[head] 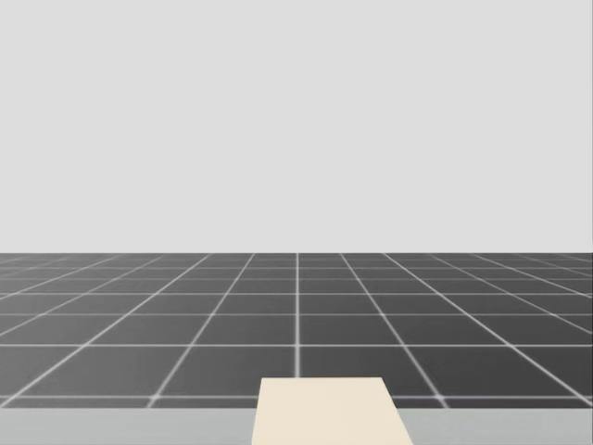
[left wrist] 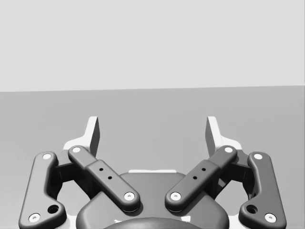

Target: Retrieve the object from inside the box.

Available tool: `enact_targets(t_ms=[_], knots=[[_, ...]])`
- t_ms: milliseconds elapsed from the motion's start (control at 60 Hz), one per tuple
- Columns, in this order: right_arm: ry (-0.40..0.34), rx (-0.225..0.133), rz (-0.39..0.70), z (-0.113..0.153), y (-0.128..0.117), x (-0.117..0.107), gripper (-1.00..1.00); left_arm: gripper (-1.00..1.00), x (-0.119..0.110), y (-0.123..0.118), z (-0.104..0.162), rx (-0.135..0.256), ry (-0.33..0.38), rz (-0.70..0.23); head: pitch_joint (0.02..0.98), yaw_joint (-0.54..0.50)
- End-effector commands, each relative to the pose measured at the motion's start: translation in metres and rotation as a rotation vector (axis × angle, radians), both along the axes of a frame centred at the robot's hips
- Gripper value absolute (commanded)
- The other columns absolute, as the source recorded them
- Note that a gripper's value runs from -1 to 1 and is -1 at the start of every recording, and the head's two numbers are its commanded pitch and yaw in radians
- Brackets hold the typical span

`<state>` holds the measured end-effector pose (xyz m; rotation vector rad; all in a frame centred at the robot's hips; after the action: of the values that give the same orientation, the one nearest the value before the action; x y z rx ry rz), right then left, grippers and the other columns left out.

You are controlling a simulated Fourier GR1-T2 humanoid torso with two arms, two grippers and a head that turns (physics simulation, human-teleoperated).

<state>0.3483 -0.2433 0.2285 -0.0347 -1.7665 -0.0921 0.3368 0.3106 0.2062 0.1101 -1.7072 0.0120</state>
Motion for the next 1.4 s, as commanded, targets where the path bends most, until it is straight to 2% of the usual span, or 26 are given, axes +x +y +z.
enact_targets(t_ms=[17, 33, 133, 183, 217, 250, 267, 283, 350, 367, 400, 417, 450, 517, 550, 583, 617, 667, 733, 783, 867, 1000, 1133, 1217, 1267, 1400], knots=[[0.062, 0.009, 0.015, 0.0, 0.002, -0.004, -1.0, -1.0, 0.0, 0.0, 0.0, -0.001, 0.001, 0.0, 0.074, 0.0], [0.032, 0.0, 0.011, -0.001, 0.003, -0.003, -1.0, -1.0, 0.0, 0.0, 0.0, -0.001, 0.001, 0.0, 0.074, 0.0], [0.015, -0.001, 0.042, -0.002, 0.002, 0.0, -1.0, -1.0, 0.001, 0.001, 0.0, -0.005, 0.005, 0.0, 0.076, 0.0], [0.037, -0.001, 0.057, -0.002, -0.002, 0.002, -1.0, -1.0, 0.002, 0.004, -0.001, -0.036, 0.048, -0.041, 0.077, 0.0], [0.056, 0.002, 0.078, -0.003, -0.004, 0.002, -1.0, -1.0, 0.003, 0.006, -0.006, -0.025, 0.106, -0.095, 0.077, 0.0], [0.092, 0.001, 0.111, -0.003, -0.006, 0.002, -1.0, -1.0, 0.003, 0.007, -0.012, 0.016, 0.163, -0.139, 0.077, 0.0], [0.094, 0.015, 0.122, -0.004, -0.008, 0.002, -1.0, -1.0, 0.003, 0.007, -0.018, 0.062, 0.214, -0.179, 0.077, 0.0], [0.093, 0.016, 0.129, -0.005, -0.008, 0.002, -1.0, -1.0, 0.003, 0.006, -0.019, 0.07, 0.235, -0.199, 0.076, 0.0], [0.138, -0.021, 0.212, -0.009, -0.009, 0.002, -1.0, -1.0, -0.002, -0.002, -0.029, 0.147, 0.324, -0.299, 0.075, 0.0], [0.156, -0.04, 0.25, -0.01, -0.009, 0.002, -1.0, -1.0, -0.004, -0.006, -0.033, 0.175, 0.349, -0.337, 0.076, 0.0], [0.164, -0.063, 0.268, -0.012, -0.008, 0.002, -1.0, -1.0, -0.006, -0.01, -0.034, 0.188, 0.362, -0.362, 0.076, 0.0], [0.173, -0.088, 0.268, -0.014, -0.008, 0.001, -1.0, -1.0, -0.008, -0.015, -0.037, 0.211, 0.376, -0.404, 0.076, -0.01], [0.182, -0.102, 0.3, -0.016, -0.007, 0.0, -1.0, -1.0, -0.011, -0.02, -0.037, 0.222, 0.369, -0.43, 0.077, -0.01], [0.173, -0.166, 0.402, -0.022, -0.002, -0.003, -1.0, -1.0, -0.018, -0.031, -0.039, 0.262, 0.353, -0.509, 0.076, -0.01], [0.155, -0.162, 0.433, -0.024, 0.001, -0.004, -1.0, -1.0, -0.021, -0.035, -0.04, 0.283, 0.349, -0.539, 0.076, -0.01], [0.142, -0.181, 0.472, -0.025, 0.004, -0.006, -1.0, -1.0, -0.023, -0.041, -0.041, 0.313, 0.335, -0.565, 0.075, -0.01], [0.14, -0.181, 0.52, -0.025, 0.006, -0.009, -1.0, -1.0, -0.027, -0.048, -0.042, 0.334, 0.324, -0.605, 0.075, -0.01], [0.121, -0.185, 0.559, -0.025, 0.009, -0.012, -1.0, -1.0, -0.032, -0.058, -0.041, 0.349, 0.303, -0.643, 0.074, -0.02], [0.101, -0.185, 0.621, -0.023, 0.012, -0.017, -1.0, -1.0, -0.039, -0.073, -0.039, 0.343, 0.279, -0.711, 0.073, -0.02], [0.084, -0.202, 0.646, -0.022, 0.015, -0.02, -1.0, -1.0, -0.043, -0.086, -0.038, 0.361, 0.262, -0.742, 0.073, -0.02], [0.064, -0.233, 0.686, -0.023, 0.018, -0.024, -1.0, -1.0, -0.048, -0.099, -0.036, 0.358, 0.247, -0.775, 0.074, -0.02], [0.054, -0.266, 0.734, -0.025, 0.022, -0.028, -1.0, -1.0, -0.057, -0.118, -0.034, 0.324, 0.23, -0.852, 0.076, -0.02], [0.044, -0.29, 0.761, -0.026, 0.024, -0.032, -1.0, -1.0, -0.063, -0.138, -0.036, 0.342, 0.22, -0.924, 0.08, -0.02], [0.041, -0.302, 0.786, -0.028, 0.027, -0.034, -1.0, -1.0, -0.061, -0.143, -0.037, 0.336, 0.237, -0.978, 0.082, -0.02], [0.039, -0.318, 0.801, -0.029, 0.028, -0.036, -1.0, -1.0, -0.054, -0.143, -0.04, 0.327, 0.216, -1.019, 0.084, -0.02], [0.028, -0.323, 0.818, -0.031, 0.03, -0.037, -1.0, -1.0, -0.032, -0.149, -0.053, 0.302, 0.202, -1.079, 0.087, -0.01]])
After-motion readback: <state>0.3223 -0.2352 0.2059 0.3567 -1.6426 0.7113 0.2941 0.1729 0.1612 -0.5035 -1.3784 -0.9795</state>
